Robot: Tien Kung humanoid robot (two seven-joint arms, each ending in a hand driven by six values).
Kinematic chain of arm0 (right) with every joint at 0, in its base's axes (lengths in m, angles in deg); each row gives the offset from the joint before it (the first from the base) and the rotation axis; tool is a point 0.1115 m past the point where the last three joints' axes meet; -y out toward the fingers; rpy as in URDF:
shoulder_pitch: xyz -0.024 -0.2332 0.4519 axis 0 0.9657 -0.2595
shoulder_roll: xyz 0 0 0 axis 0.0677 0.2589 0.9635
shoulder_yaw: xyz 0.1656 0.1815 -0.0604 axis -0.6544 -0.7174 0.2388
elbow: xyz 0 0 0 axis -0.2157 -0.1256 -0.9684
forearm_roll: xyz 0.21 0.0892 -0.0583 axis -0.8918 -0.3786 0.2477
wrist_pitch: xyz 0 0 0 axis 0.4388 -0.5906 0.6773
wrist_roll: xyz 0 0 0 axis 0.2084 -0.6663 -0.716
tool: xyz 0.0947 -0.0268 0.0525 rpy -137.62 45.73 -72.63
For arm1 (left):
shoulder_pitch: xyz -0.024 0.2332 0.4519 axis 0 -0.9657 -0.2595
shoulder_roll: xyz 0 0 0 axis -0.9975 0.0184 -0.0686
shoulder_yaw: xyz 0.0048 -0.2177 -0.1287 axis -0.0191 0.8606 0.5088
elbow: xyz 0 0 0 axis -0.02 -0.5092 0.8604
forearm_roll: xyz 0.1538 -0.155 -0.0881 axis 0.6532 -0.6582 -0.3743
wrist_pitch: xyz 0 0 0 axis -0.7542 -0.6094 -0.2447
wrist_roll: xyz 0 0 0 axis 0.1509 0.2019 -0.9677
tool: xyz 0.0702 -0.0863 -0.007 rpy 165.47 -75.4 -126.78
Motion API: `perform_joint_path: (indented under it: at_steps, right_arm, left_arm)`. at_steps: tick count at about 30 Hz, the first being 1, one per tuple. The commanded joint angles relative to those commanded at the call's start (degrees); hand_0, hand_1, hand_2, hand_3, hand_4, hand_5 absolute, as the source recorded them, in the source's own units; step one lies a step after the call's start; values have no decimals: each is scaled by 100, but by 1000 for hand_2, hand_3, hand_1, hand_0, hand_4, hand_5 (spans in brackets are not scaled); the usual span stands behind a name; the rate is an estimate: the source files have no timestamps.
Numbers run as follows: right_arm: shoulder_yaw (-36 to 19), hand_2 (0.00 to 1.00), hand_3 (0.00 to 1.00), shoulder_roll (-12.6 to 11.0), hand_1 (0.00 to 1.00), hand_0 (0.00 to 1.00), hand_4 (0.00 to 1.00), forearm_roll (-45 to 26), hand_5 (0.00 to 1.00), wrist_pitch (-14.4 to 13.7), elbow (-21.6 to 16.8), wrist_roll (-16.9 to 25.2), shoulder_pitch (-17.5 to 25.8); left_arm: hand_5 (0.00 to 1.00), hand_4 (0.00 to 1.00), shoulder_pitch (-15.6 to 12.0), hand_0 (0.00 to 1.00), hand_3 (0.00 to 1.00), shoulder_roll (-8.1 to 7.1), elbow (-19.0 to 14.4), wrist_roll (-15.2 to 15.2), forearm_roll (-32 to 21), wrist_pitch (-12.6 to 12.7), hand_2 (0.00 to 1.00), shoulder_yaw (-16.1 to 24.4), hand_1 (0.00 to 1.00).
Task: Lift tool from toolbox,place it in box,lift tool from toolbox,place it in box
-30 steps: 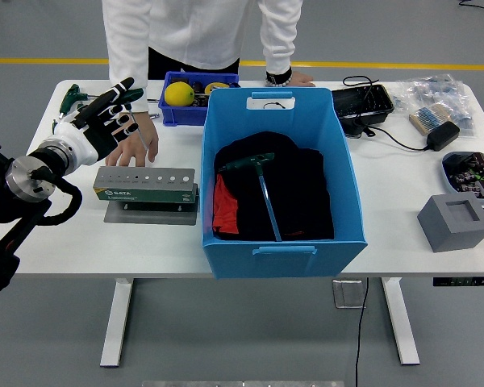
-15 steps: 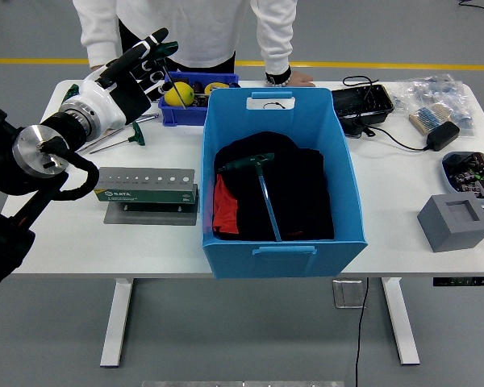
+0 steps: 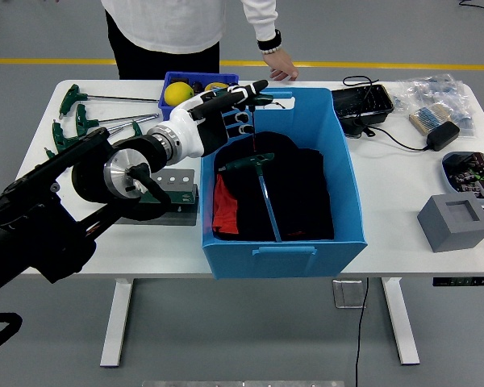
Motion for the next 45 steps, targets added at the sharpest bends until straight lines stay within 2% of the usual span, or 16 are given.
perform_joint_path:
  at_steps: [2,7,11,14,18,22,27,35,36,41,42,45]
  right_arm:
    - [26,756,611,-11,698,709,837,-23,716,-1,0,4,-14]
    - [53,756,610,-29,698,709,837,-22,716,0,0,-2,-24]
    - [84,756,610,-40,698,709,837,-14,716,1,0,-8,-29]
    - [105,755,610,-47,698,709,837,-6,716,2,0,-11,-34]
    - [124,755,610,-60,698,709,837,16,716,5,0,-13,-37]
    - [174,755,610,-74,698,709,837,8,716,9,0,-12,-56]
    - [244,755,610,-99,698,710,837,-19,716,15,0,-4,-103]
    - [229,755,610,-121,698,713,837,-9,716,7,0,10,-159]
    - [237,755,609,-123,698,713,837,-10,716,7,0,11,-168]
    - [235,755,609,-127,698,713,837,-6,716,5,0,10,-178]
    - [231,755,609,-128,698,713,838,3,716,5,0,9,-180]
    - [228,755,609,-134,698,713,838,26,716,6,0,2,-187]
  left_arm:
    - [43,820,103,187,261,71,365,227,-30,-212,223,-334,180]
    - [36,818,296,186,264,248,1094,665,218,-472,224,-914,181]
    - [36,818,426,186,264,451,1583,956,672,-674,224,-1233,181]
    - [32,822,487,188,264,610,1835,1099,1330,-670,225,-1409,180]
    - [45,823,586,190,265,772,2021,1114,2129,-547,226,-1731,181]
    - [45,823,686,190,265,939,2219,1137,2692,-501,226,-2027,181]
    - [76,822,853,197,269,1164,2695,1242,3495,-338,230,-2268,186]
    - [84,828,899,198,274,1216,2995,1185,5378,-215,234,-2439,197]
    - [160,900,901,230,370,1216,3046,1167,5626,-228,318,-2474,240]
    - [160,900,906,230,370,1216,3145,1010,6158,-458,318,-2595,240]
    - [290,985,913,304,547,1216,3168,941,6300,-570,472,-2627,363]
    - [290,985,928,304,547,1216,3231,829,6536,-780,472,-2684,363]
